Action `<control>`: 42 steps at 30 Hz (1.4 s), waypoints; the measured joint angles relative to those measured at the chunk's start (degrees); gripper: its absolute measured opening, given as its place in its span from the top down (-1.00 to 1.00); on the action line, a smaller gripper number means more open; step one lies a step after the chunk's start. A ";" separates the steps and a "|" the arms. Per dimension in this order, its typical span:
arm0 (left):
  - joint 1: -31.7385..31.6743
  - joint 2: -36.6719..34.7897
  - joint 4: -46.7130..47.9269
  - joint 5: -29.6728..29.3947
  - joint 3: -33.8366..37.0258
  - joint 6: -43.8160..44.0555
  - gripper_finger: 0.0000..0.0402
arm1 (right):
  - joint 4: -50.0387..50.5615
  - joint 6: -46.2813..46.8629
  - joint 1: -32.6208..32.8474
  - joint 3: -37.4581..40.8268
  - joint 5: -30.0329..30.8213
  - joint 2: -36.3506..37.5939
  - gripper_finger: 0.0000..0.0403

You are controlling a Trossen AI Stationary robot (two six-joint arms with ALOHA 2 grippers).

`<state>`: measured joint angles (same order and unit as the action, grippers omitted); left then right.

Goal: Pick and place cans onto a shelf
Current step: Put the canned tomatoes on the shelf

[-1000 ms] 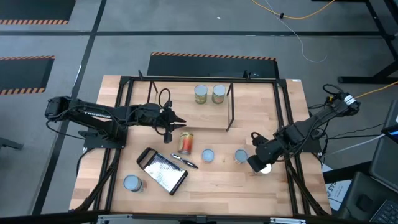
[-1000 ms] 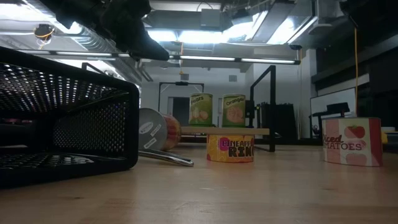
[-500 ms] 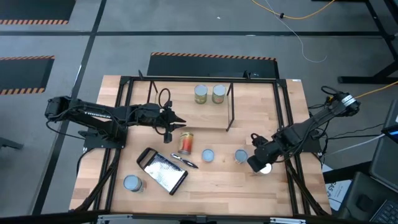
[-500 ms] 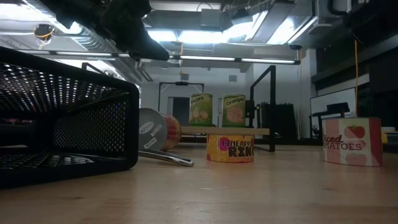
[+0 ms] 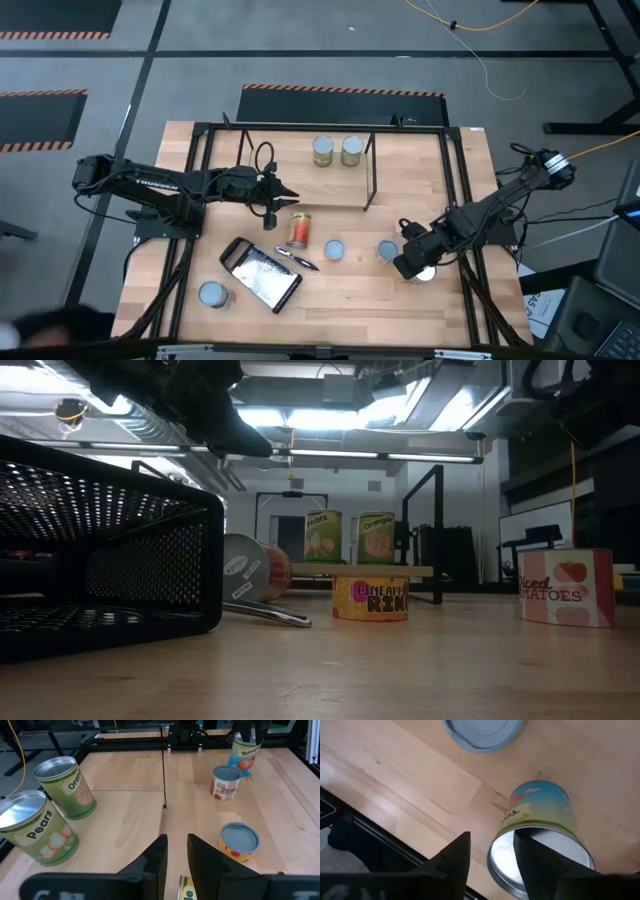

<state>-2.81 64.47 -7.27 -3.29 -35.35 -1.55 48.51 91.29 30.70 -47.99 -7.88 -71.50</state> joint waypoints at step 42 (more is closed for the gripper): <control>0.00 0.00 0.02 0.00 0.00 -0.08 0.67 | 4.35 -1.26 0.00 -1.39 1.11 -1.05 0.99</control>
<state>-2.81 64.47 -7.25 -3.29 -35.35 -1.63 52.85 90.02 30.70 -49.37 -6.77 -72.55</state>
